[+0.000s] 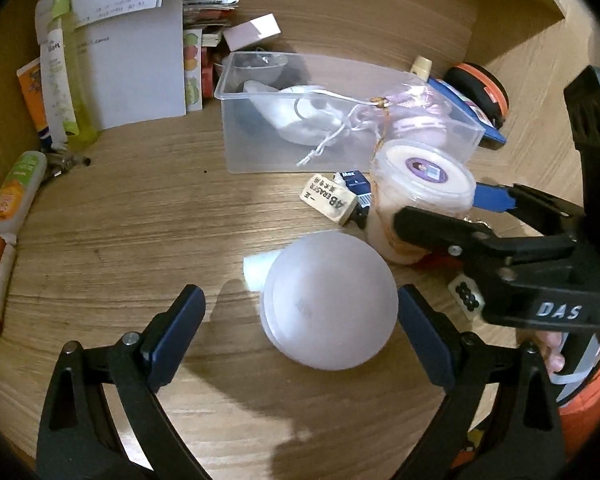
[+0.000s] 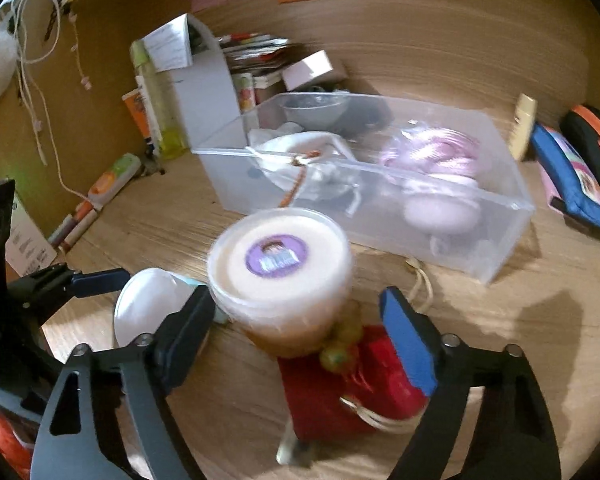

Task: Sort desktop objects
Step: 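Grasp the white round dome with the left tool while the right tool grasps the purple-labelled tub, then carry the white dome and the tub over the clear bin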

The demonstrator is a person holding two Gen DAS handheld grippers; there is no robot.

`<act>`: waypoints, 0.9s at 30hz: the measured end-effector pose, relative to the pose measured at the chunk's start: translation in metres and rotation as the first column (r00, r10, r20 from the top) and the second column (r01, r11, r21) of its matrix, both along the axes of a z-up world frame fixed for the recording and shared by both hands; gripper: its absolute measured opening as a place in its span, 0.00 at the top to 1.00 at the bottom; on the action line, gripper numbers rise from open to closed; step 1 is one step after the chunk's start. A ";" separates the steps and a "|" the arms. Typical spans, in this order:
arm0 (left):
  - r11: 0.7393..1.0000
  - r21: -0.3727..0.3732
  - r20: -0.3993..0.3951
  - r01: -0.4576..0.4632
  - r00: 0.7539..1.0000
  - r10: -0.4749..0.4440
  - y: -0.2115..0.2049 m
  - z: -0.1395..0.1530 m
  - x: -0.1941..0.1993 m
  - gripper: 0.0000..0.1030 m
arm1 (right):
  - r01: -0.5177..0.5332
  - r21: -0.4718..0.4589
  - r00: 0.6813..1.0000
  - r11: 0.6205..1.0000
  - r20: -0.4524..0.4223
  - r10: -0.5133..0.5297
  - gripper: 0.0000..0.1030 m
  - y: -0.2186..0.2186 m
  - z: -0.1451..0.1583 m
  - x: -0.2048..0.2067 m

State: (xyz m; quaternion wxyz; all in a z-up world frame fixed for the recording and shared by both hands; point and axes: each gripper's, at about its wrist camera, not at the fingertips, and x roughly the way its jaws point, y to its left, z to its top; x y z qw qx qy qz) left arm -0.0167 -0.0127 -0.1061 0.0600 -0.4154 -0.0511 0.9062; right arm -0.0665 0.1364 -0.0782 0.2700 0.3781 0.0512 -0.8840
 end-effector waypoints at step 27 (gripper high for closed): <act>0.994 0.074 -0.059 -0.077 0.995 0.081 -0.020 0.023 0.006 0.34 | 0.066 -0.162 0.997 0.985 -0.022 -0.071 0.40 0.043 0.039 -0.002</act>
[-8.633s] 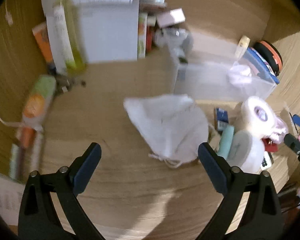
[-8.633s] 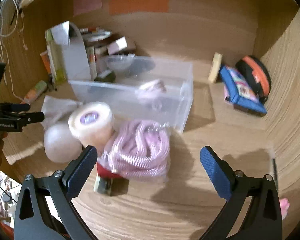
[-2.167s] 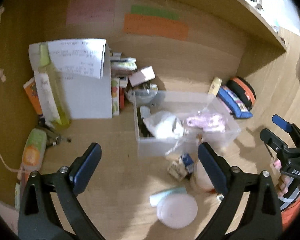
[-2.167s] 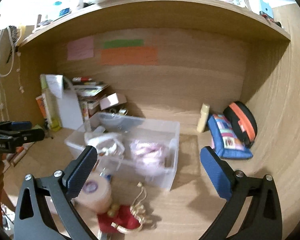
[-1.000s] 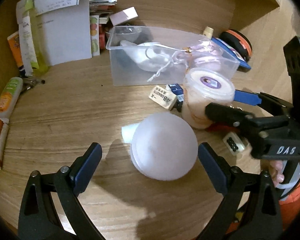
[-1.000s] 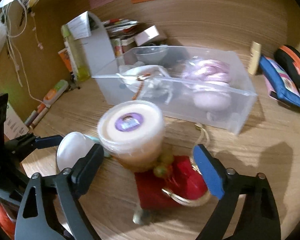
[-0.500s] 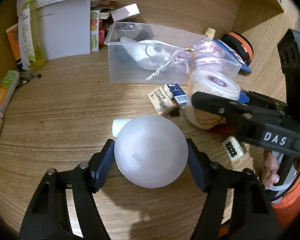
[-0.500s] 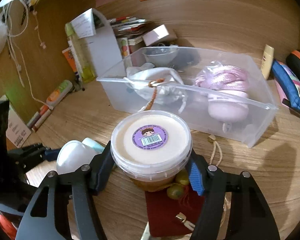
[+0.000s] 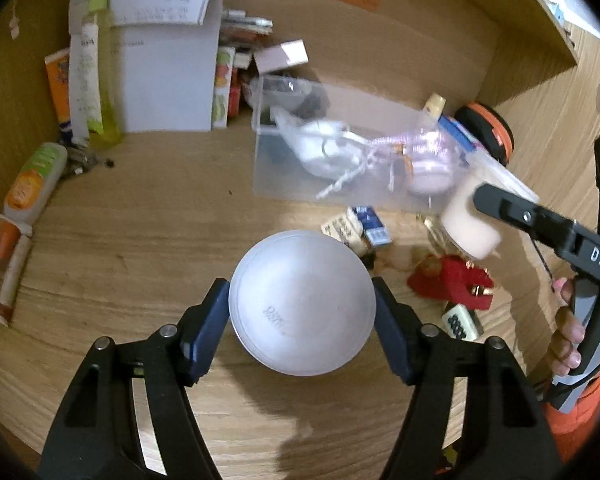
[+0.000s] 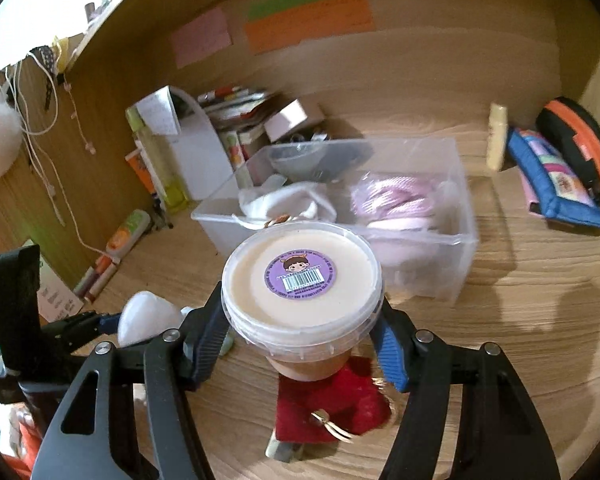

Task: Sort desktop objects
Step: 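Carry the white dome and the tub over the clear bin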

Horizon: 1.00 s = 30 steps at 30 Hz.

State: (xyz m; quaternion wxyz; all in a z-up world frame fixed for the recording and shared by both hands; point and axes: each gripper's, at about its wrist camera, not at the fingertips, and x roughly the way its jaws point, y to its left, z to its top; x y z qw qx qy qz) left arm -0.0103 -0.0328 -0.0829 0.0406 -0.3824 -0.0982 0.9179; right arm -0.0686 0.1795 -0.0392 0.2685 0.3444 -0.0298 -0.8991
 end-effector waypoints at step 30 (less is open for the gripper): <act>0.997 -0.081 -0.159 0.005 0.987 -0.017 -0.005 0.096 -0.069 0.34 | 0.102 -0.012 0.984 0.995 -0.145 -0.103 0.40 0.046 0.061 -0.012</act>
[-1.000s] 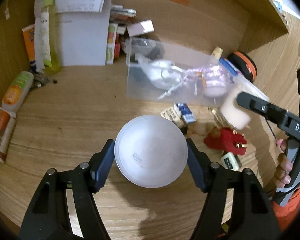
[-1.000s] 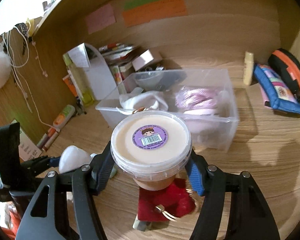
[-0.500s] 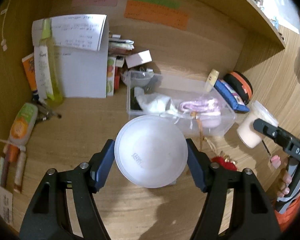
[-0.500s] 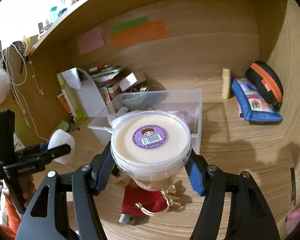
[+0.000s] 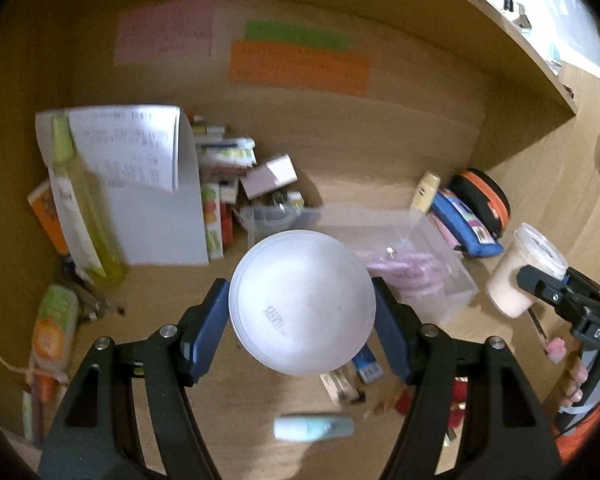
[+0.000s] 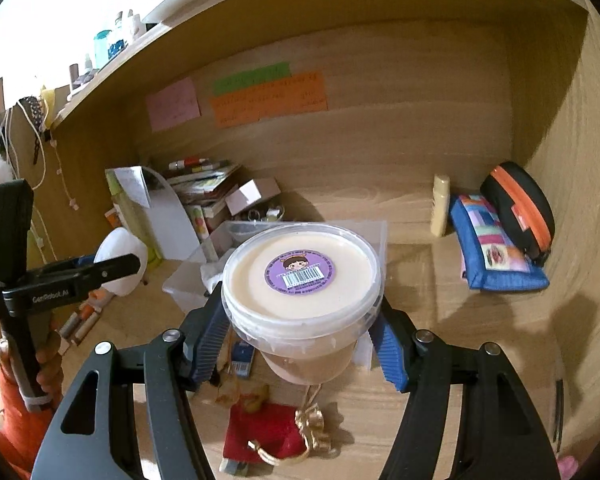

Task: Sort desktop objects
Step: 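Carry the white dome and the tub over the clear bin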

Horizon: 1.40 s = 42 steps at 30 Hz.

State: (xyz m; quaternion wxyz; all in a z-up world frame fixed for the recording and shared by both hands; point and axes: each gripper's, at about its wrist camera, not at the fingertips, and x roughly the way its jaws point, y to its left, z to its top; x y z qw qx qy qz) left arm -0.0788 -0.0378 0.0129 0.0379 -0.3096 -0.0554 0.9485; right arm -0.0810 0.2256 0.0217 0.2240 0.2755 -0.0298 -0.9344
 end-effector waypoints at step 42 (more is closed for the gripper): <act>0.998 -0.035 0.197 0.061 0.979 -0.053 0.018 -0.061 -0.137 0.34 | 0.038 0.128 0.990 0.991 0.127 -0.055 0.40 -0.047 -0.053 -0.146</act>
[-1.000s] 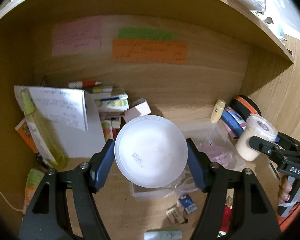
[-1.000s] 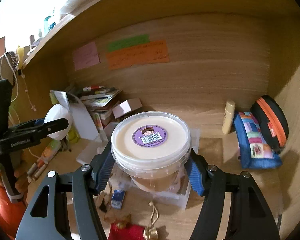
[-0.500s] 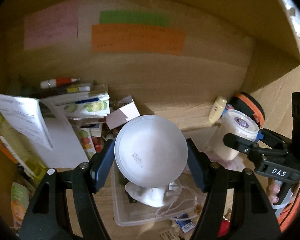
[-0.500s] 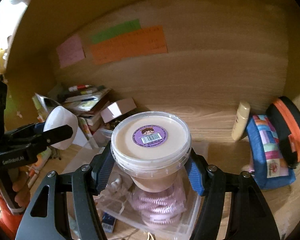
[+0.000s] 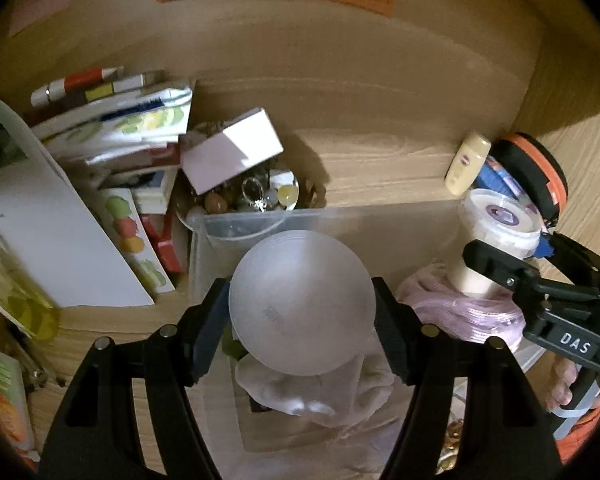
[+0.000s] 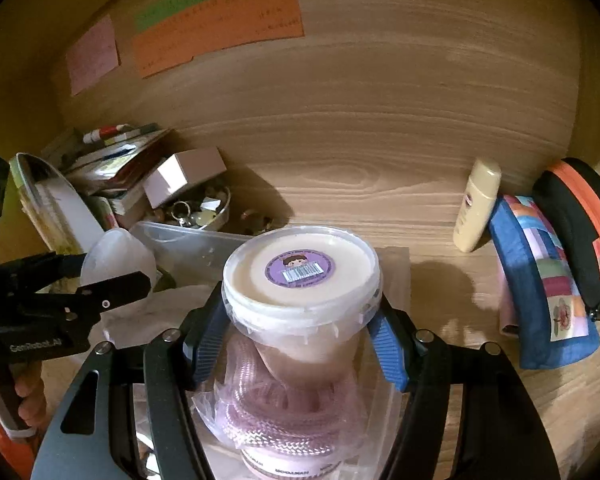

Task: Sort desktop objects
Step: 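Carry the white dome and the tub over the clear bin, then lower the white dome and tub into the bin and open both tools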

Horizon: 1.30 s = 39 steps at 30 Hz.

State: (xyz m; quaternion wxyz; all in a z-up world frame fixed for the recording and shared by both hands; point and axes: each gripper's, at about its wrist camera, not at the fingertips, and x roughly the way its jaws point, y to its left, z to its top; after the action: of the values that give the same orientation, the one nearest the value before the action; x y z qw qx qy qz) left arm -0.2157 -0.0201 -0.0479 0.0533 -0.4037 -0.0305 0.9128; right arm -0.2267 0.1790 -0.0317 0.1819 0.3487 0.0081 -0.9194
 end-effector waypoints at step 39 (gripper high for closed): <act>0.994 -0.109 -0.046 0.006 0.999 -0.011 0.014 0.010 0.004 0.16 | -0.048 0.086 0.997 0.995 -0.056 0.053 0.17 -0.018 0.011 0.021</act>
State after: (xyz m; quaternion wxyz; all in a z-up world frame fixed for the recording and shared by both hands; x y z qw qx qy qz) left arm -0.2116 -0.0057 -0.0376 0.0358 -0.3847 0.0222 0.9221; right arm -0.2053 0.1606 -0.0204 0.1898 0.3291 0.0612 -0.9230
